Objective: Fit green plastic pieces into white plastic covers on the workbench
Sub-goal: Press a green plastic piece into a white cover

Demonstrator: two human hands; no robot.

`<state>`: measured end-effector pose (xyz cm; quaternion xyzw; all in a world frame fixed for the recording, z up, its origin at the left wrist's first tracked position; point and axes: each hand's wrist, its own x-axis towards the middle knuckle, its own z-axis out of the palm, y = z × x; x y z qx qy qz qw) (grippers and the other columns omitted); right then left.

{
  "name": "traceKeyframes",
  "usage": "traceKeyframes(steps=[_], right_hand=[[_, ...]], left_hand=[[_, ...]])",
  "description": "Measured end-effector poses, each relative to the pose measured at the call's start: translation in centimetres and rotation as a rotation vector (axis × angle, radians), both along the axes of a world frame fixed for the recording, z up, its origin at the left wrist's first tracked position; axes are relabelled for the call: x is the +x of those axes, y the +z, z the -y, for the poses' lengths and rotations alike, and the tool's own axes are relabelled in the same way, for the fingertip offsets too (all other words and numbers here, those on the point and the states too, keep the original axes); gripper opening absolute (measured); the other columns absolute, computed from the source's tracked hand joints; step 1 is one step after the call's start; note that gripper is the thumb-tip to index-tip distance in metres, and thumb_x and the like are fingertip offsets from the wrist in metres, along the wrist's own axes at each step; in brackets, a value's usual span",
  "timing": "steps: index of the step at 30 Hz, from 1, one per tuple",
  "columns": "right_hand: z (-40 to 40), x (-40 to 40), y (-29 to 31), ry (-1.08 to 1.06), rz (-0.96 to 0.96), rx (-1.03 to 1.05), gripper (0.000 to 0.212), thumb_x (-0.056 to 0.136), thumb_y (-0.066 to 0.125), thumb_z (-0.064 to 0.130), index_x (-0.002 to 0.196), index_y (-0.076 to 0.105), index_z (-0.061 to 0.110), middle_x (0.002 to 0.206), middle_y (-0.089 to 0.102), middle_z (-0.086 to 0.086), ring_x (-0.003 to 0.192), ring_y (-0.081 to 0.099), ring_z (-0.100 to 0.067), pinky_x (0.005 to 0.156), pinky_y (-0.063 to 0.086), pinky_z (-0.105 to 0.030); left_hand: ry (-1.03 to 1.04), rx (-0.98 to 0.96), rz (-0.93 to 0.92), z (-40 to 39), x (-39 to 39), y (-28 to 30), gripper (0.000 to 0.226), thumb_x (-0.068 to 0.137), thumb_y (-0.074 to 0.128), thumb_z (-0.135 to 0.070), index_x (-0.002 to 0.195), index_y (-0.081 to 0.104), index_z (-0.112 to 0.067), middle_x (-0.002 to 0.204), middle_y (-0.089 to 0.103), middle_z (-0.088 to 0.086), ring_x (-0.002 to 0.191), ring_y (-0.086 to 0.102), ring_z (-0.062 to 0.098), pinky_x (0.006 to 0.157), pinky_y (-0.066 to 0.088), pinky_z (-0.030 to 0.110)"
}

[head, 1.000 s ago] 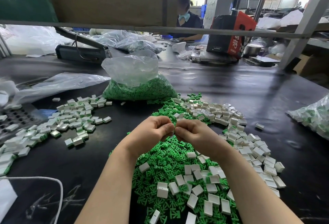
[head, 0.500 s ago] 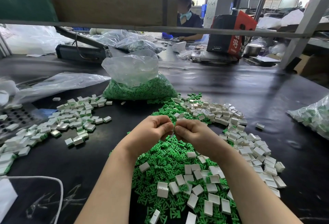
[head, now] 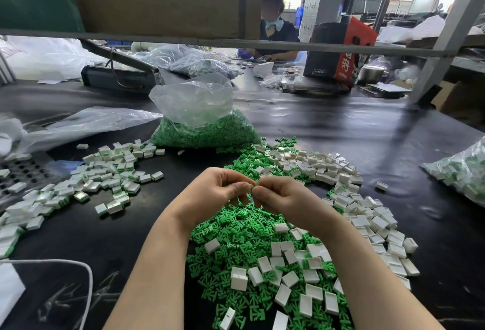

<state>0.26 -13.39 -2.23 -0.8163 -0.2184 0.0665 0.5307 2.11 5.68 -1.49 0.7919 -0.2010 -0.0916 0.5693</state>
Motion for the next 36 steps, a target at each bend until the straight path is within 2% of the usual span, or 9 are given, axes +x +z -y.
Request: traceKeyframes(steps=[3, 6, 10, 16, 19, 25, 30, 32, 36], right_hand=[[0.1, -0.1, 0.0, 0.004, -0.036, 0.085, 0.028, 0.099, 0.054, 0.028, 0.073, 0.064, 0.022, 0.061, 0.047, -0.002, 0.057, 0.039, -0.016, 0.053, 0.03, -0.026], [0.3, -0.2, 0.0, 0.003, -0.094, 0.163, 0.03, 0.097, 0.054, 0.033, 0.07, 0.062, 0.022, 0.056, 0.046, 0.009, 0.051, 0.037, -0.006, 0.05, 0.031, -0.016], [0.4, -0.1, -0.4, 0.062, -0.306, 0.349, 0.034, 0.086, 0.061, 0.049, 0.085, 0.057, 0.015, 0.066, 0.05, 0.0, 0.058, 0.041, -0.011, 0.053, 0.033, -0.02], [-0.4, -0.1, -0.7, 0.214, -0.521, 0.656, 0.038, 0.088, 0.057, 0.043, 0.103, 0.061, 0.008, 0.084, 0.064, -0.015, 0.069, 0.055, -0.018, 0.054, 0.043, -0.021], [-0.6, -0.1, -0.8, 0.233, -0.531, 0.704, 0.04, 0.089, 0.053, 0.044, 0.105, 0.062, 0.008, 0.083, 0.064, -0.016, 0.069, 0.055, -0.018, 0.056, 0.042, -0.021], [-1.0, -0.1, -1.0, 0.201, -0.54, 0.726, 0.037, 0.086, 0.053, 0.043, 0.093, 0.069, 0.01, 0.074, 0.062, -0.009, 0.065, 0.055, -0.013, 0.055, 0.04, -0.02], [-1.3, -0.2, -1.0, 0.164, -0.541, 0.805, 0.034, 0.084, 0.057, 0.041, 0.087, 0.073, 0.011, 0.077, 0.057, -0.008, 0.066, 0.056, -0.012, 0.063, 0.046, -0.019], [-1.3, -0.2, -0.9, 0.163, -0.55, 0.835, 0.034, 0.084, 0.058, 0.038, 0.089, 0.073, 0.009, 0.079, 0.056, -0.01, 0.067, 0.056, -0.012, 0.067, 0.049, -0.018], [-1.3, -0.3, -0.8, 0.161, -0.538, 0.825, 0.033, 0.084, 0.058, 0.037, 0.09, 0.073, 0.009, 0.079, 0.055, -0.01, 0.066, 0.056, -0.012, 0.065, 0.049, -0.018]], left_hand=[[-0.023, -0.026, -0.046, 0.0, -0.1, 0.2, 0.013, 0.095, 0.06, -0.01, 0.099, 0.071, -0.006, 0.081, 0.075, 0.009, 0.073, 0.066, 0.017, 0.07, 0.05, 0.029], [-0.026, -0.046, -0.047, 0.1, -0.3, 0.4, 0.011, 0.094, 0.06, -0.009, 0.094, 0.07, -0.007, 0.082, 0.076, 0.007, 0.071, 0.068, 0.013, 0.065, 0.051, 0.022], [0.027, -0.051, 0.044, 0.2, -0.3, 0.6, 0.007, 0.088, 0.067, -0.018, 0.091, 0.073, -0.018, 0.08, 0.073, -0.008, 0.08, 0.066, 0.003, 0.075, 0.048, 0.014], [0.037, -0.09, 0.073, 0.6, -0.4, 0.9, 0.011, 0.084, 0.07, -0.016, 0.085, 0.077, -0.024, 0.071, 0.059, -0.023, 0.08, 0.057, -0.006, 0.078, 0.044, 0.014], [0.058, -0.094, 0.039, 0.9, -0.4, 0.8, 0.022, 0.085, 0.07, -0.017, 0.075, 0.076, -0.036, 0.077, 0.067, -0.032, 0.103, 0.046, -0.018, 0.094, 0.036, 0.014], [0.047, -0.089, 0.127, 0.9, -1.0, 1.2, 0.027, 0.086, 0.069, -0.009, 0.078, 0.075, -0.035, 0.099, 0.07, 0.018, 0.082, 0.051, -0.027, 0.073, 0.038, -0.003], [0.043, -0.082, 0.159, 1.1, -1.1, 1.3, 0.032, 0.088, 0.067, -0.006, 0.078, 0.074, -0.036, 0.104, 0.068, 0.024, 0.083, 0.052, -0.027, 0.073, 0.038, -0.004], [0.043, -0.086, 0.164, 1.0, -1.1, 1.3, 0.034, 0.087, 0.068, -0.007, 0.075, 0.074, -0.039, 0.102, 0.07, 0.02, 0.087, 0.049, -0.028, 0.077, 0.037, -0.002], [0.049, -0.066, 0.132, 0.8, -0.8, 1.0, 0.035, 0.086, 0.07, -0.012, 0.075, 0.075, -0.044, 0.083, 0.072, -0.022, 0.109, 0.045, -0.019, 0.092, 0.034, 0.009]])
